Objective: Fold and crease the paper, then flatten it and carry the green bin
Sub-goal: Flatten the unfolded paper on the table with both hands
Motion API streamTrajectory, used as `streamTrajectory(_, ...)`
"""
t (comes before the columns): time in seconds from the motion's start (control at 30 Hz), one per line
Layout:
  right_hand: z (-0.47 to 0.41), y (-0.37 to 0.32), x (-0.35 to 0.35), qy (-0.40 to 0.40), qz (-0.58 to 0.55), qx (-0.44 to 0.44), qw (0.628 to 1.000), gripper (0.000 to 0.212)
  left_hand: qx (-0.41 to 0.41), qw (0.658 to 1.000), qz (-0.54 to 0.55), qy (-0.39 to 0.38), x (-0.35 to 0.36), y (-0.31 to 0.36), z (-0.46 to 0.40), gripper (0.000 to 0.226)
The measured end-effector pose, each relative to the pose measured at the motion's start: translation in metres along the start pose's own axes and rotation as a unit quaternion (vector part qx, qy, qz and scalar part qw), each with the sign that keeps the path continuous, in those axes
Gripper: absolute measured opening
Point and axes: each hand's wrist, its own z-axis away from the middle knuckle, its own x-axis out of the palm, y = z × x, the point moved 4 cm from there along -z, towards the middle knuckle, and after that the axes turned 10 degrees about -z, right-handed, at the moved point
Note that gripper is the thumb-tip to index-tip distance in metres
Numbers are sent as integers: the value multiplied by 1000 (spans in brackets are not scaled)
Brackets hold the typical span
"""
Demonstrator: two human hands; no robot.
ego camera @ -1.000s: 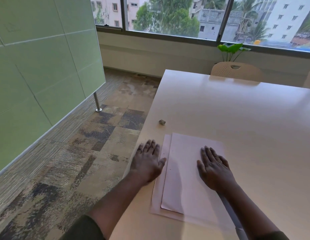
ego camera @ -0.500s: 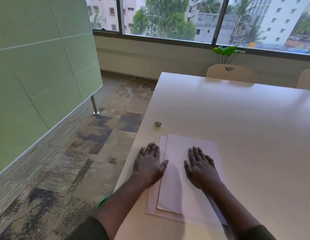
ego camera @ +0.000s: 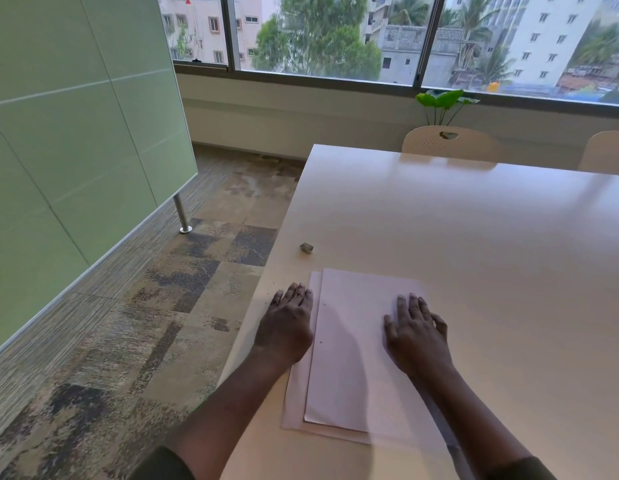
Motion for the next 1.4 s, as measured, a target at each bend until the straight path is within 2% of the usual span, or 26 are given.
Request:
streamTrajectory(0.07, 3, 3, 3, -24, -16, 12, 1000, 66, 6, 1000, -18, -7, 2, -3, 0, 62)
streamTrajectory(0.17, 6, -5, 4, -35, -34, 10, 999, 61, -13, 999, -29, -7, 3, -5, 2, 67)
streamTrajectory(0.27, 8, -14, 7, -38, -47, 6, 998, 62, -28, 999, -17, -5, 4, -9, 2, 58)
streamTrajectory(0.47, 10, -19, 8, -30, -42, 8, 999, 62, -23, 997, 73, 12, 0, -7, 4, 57)
streamTrajectory(0.53, 11, -24, 4, -2, -30, 7, 1000, 68, -4, 994, 101, 35, -6, 3, 6, 54)
streamTrajectory(0.6, 9, -36, 2, 9, -37, -9, 999, 71, 30, 993, 107, 25, -10, 19, 7, 56)
streamTrajectory(0.67, 7, -51, 5, -4, -50, -26, 998, 69, 53, 995, 84, -9, -5, 32, 7, 59)
streamTrajectory(0.8, 8, -61, 19, -34, -58, -28, 997, 69, 48, 997, 33, -54, 7, 29, 11, 64)
streamTrajectory(1.1, 12, -59, 21, -40, -46, -29, 998, 62, 8, 997, -11, -81, 6, -16, 7, 68)
streamTrajectory(1.33, 11, -61, 21, -41, -23, -27, 999, 62, 66, 994, -12, -84, 8, 8, -19, 72)
streamTrajectory(1.4, 12, -61, 21, -47, -20, -27, 998, 64, 51, 994, -24, -95, 12, 2, -25, 74)
